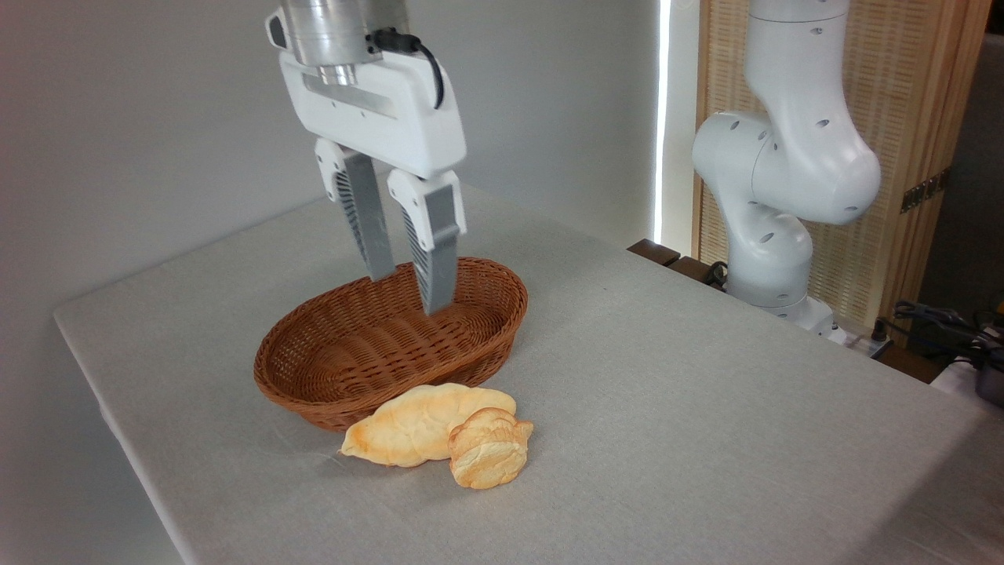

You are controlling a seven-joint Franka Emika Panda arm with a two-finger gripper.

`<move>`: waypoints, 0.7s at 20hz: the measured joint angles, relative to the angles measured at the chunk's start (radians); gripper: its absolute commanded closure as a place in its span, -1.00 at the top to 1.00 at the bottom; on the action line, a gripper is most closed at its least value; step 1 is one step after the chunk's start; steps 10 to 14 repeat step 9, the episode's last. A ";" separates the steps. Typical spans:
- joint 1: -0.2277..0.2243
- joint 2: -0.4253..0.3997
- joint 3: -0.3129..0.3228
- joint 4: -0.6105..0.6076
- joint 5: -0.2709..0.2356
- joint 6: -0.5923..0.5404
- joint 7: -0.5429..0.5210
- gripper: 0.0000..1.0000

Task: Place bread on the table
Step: 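Open the gripper and raise it away from the roll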

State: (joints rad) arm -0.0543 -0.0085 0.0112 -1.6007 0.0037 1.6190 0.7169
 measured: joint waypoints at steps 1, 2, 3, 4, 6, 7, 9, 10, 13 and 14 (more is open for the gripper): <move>0.000 0.001 -0.005 0.001 -0.014 0.000 -0.011 1.00; 0.000 0.004 -0.005 0.001 -0.021 -0.001 -0.013 1.00; 0.002 0.006 -0.005 0.001 -0.024 -0.001 -0.013 1.00; 0.005 0.008 -0.004 0.001 -0.024 -0.001 -0.013 1.00; 0.011 0.010 -0.003 0.001 -0.024 -0.002 -0.013 1.00; 0.011 0.010 -0.003 0.001 -0.024 -0.003 -0.013 1.00; 0.011 0.011 -0.004 0.000 -0.024 -0.004 -0.013 1.00; 0.011 0.011 -0.004 0.000 -0.024 -0.004 -0.013 1.00; 0.011 0.011 -0.004 0.000 -0.024 -0.004 -0.013 1.00; 0.011 0.011 -0.004 0.000 -0.024 -0.004 -0.013 1.00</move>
